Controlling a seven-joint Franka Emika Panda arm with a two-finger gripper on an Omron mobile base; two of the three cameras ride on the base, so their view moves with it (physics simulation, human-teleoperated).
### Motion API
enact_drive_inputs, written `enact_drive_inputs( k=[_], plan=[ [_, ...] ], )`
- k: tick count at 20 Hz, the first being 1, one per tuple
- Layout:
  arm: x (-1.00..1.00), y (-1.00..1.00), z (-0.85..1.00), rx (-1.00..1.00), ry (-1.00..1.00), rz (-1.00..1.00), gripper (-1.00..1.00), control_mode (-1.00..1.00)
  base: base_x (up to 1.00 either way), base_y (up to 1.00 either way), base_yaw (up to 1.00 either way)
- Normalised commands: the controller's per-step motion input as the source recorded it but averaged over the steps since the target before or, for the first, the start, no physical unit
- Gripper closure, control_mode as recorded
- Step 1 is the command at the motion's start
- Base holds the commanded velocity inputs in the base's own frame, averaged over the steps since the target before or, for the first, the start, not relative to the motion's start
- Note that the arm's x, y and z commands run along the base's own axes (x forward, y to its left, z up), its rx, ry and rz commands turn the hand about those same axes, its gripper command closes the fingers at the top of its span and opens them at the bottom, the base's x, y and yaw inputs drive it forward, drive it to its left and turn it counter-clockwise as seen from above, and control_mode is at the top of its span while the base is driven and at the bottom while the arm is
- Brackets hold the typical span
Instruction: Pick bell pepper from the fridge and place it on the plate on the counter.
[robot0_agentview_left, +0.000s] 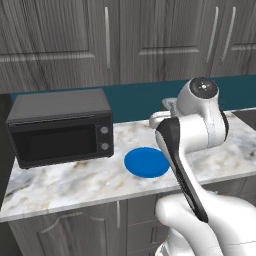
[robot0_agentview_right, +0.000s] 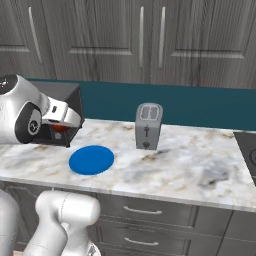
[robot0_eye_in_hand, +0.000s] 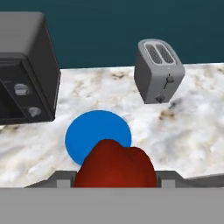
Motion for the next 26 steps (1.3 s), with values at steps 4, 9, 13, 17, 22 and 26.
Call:
enact_drive_inputs(
  k=[4,9,13,17,22,26],
  plan=[
    [0.25,0.00,-0.24,0.00,0.18,0.07,1.00,-1.00,0.00,0.00,0.00],
    [0.23,0.00,-0.35,0.00,0.09,0.04,1.00,-1.00,0.00,0.00,0.00],
    [0.28,0.00,-0.44,0.00,0.02,0.01,1.00,-1.00,0.00,0.00,0.00],
    [0.27,0.00,-0.44,0.00,0.05,0.02,1.00,-1.00,0.00,0.00,0.00],
    [0.19,0.00,-0.47,0.00,0.01,0.04,1.00,-1.00,0.00,0.00,0.00],
    [0.18,0.00,-0.39,0.00,0.00,0.03,1.00,-1.00,0.00,0.00,0.00]
  ],
)
